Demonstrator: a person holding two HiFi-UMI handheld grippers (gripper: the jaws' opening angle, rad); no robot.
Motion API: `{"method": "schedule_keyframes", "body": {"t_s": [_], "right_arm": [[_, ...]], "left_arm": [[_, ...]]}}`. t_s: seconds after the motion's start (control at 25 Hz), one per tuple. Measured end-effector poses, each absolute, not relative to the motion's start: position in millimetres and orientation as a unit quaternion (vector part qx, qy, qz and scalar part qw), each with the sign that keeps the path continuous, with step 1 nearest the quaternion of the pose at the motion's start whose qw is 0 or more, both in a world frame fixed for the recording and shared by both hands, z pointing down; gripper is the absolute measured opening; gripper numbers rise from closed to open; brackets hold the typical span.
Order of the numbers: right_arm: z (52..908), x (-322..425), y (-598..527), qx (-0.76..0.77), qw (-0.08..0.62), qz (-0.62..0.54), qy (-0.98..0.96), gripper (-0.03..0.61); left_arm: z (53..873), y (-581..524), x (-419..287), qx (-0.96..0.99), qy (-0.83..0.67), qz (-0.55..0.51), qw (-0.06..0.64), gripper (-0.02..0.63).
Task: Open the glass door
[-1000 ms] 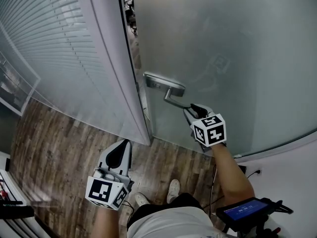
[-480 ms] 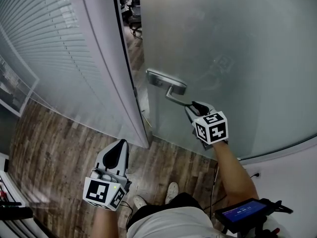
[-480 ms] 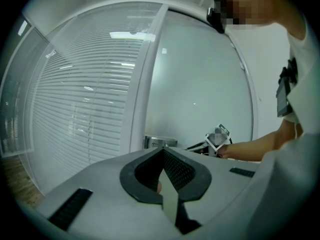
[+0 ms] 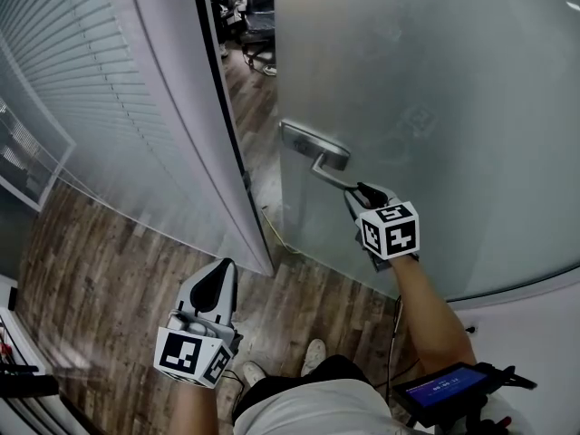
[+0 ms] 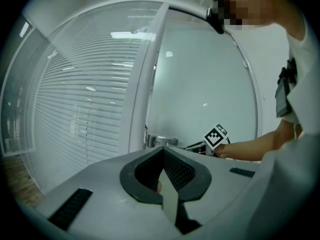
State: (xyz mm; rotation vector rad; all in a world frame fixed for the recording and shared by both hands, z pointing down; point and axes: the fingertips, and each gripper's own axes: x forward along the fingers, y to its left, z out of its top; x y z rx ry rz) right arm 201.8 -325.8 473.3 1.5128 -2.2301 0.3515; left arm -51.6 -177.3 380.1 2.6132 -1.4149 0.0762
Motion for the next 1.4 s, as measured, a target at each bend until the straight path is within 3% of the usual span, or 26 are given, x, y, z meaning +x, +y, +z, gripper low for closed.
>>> {"method": "schedule_keyframes", "body": {"t_s": [1.4], "right_arm": [[468, 304, -463, 0.61, 0.199, 0.135, -0.755, 0.124]], "left_arm": [[393, -201, -25, 0.854, -0.508, 0.037, 0.105, -0.006]]}}
